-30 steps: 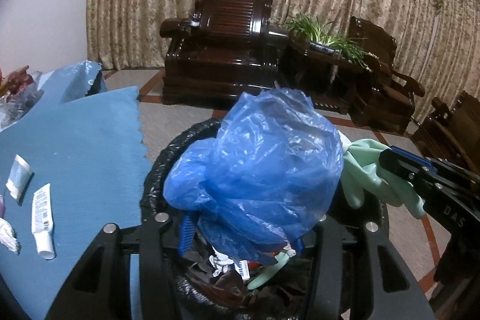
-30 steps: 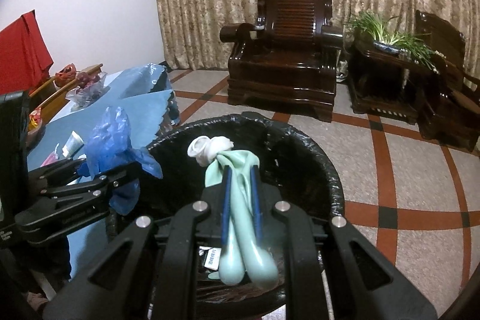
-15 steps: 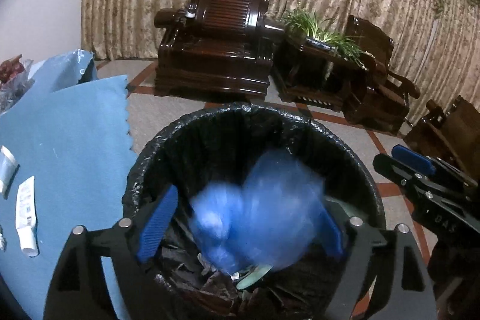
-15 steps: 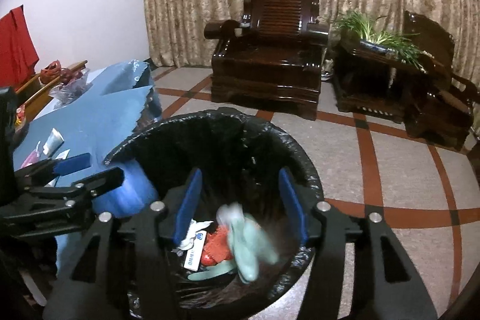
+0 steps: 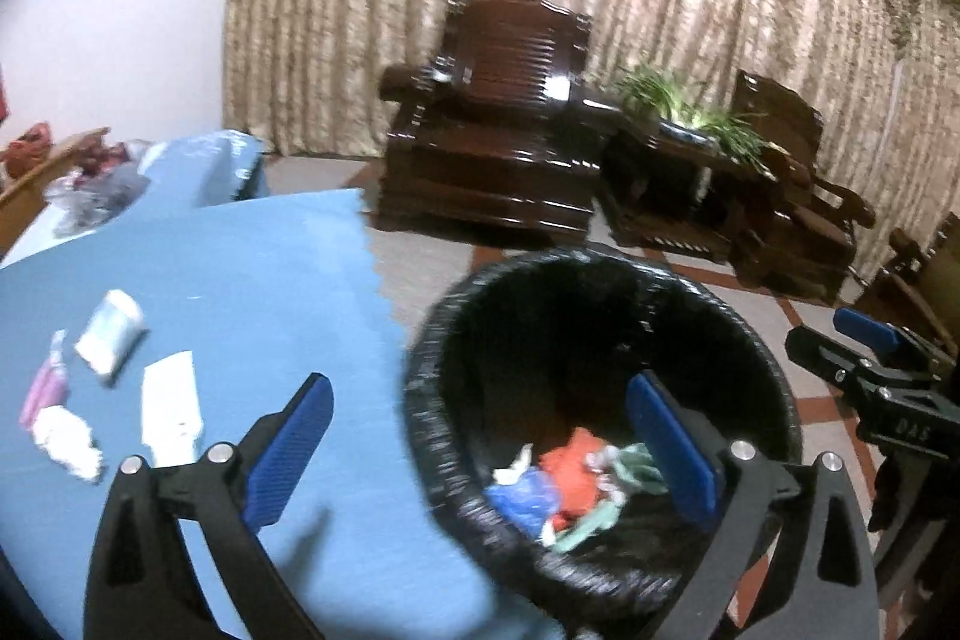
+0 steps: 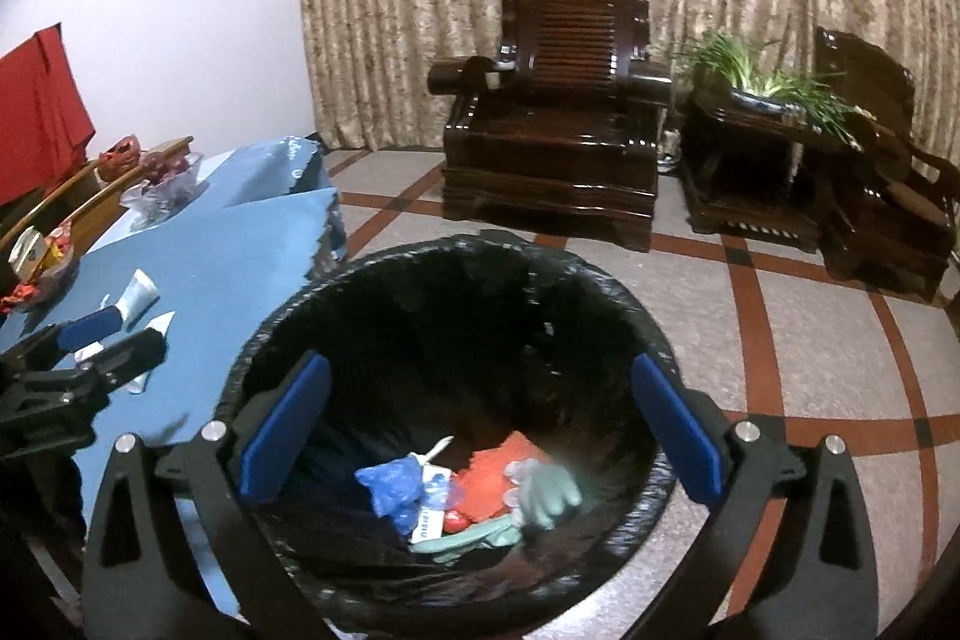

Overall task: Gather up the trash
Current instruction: 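Move both grippers back over the table toward the toothpaste tube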

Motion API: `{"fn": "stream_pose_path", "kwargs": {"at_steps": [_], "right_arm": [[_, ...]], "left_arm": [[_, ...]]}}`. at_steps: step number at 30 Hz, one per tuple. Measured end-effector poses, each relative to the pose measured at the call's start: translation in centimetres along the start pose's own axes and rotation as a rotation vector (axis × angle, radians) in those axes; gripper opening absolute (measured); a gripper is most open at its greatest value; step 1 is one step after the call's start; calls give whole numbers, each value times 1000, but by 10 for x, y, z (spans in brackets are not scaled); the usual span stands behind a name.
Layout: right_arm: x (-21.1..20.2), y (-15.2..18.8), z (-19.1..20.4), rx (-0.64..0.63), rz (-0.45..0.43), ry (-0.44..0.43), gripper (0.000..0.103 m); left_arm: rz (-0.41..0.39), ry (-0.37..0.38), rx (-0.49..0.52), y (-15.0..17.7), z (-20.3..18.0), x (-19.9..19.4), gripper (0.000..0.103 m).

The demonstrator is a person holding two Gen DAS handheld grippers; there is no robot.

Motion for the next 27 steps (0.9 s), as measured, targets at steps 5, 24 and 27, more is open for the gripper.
{"fn": "stream_pose_path", "kwargs": {"at_steps": [5,24,27], "right_arm": [[2,-9,25,-11,-5,-42,98],[15,-55,185,-179,-48,-263,98],[19,-60,212,-205,-52,-297,98]], "left_arm": [[-28,-84,-37,4,39,-27,97],[-104,-357,-191,18,198,-110,97],[-108,-375,-202,17,214,-115,97]]}}
Point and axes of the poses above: each gripper's, at about its wrist camera, not at the fingertips, and x roughly the way its jaws point, z to its left, y to its underside, the point moved 8 cm from there along x, roughly the way its jaws point, and after that the axes turned 10 degrees about -x, right-handed, at the moved point
